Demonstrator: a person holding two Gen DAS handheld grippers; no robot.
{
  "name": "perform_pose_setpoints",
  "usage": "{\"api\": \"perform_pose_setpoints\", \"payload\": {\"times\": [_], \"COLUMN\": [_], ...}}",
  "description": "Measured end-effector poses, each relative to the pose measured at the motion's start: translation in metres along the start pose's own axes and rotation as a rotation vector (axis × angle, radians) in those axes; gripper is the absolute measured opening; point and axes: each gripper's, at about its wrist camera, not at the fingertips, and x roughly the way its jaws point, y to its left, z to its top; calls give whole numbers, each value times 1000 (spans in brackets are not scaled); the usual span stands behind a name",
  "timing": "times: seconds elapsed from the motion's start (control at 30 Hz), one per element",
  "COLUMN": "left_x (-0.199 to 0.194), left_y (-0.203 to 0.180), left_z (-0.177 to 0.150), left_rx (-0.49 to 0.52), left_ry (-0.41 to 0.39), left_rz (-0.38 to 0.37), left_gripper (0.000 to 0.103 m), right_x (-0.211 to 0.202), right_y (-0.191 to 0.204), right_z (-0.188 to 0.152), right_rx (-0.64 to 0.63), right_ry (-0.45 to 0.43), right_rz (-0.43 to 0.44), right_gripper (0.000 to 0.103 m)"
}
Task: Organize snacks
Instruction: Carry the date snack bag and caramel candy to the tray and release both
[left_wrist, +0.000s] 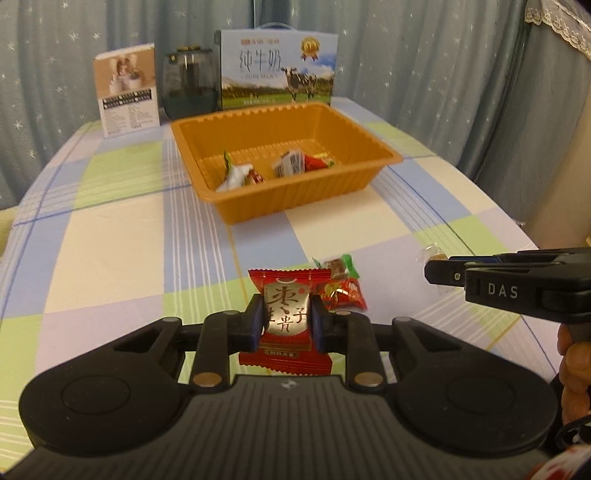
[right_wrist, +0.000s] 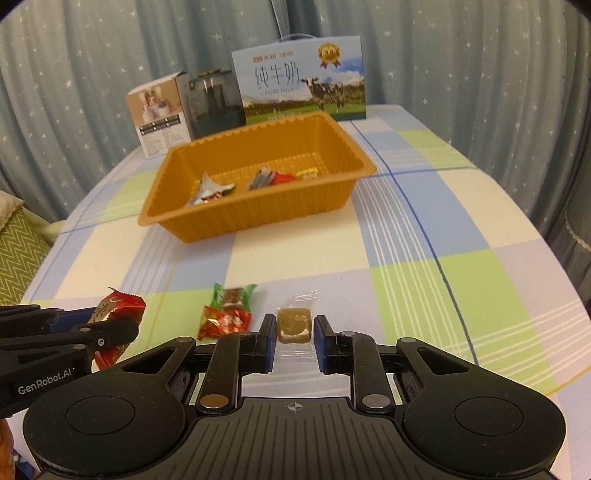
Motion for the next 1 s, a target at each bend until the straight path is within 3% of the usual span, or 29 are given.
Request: {"api": "perform_pose_setpoints", "payload": {"times": [0.67, 1.0], "left_x": [-58, -44], "left_y": [-8, -1], "left_z": [46, 74], "left_rx": [-62, -82], "left_ry": [-89, -107], "left_rz": [5, -22], "left_gripper": [23, 23], "right_x": [-67, -47], "right_y": [10, 6], "right_z": [48, 78], "right_rx": [-34, -39], "right_ry": [-107, -114], "right_rz": [25, 50], "right_gripper": [22, 22]}}
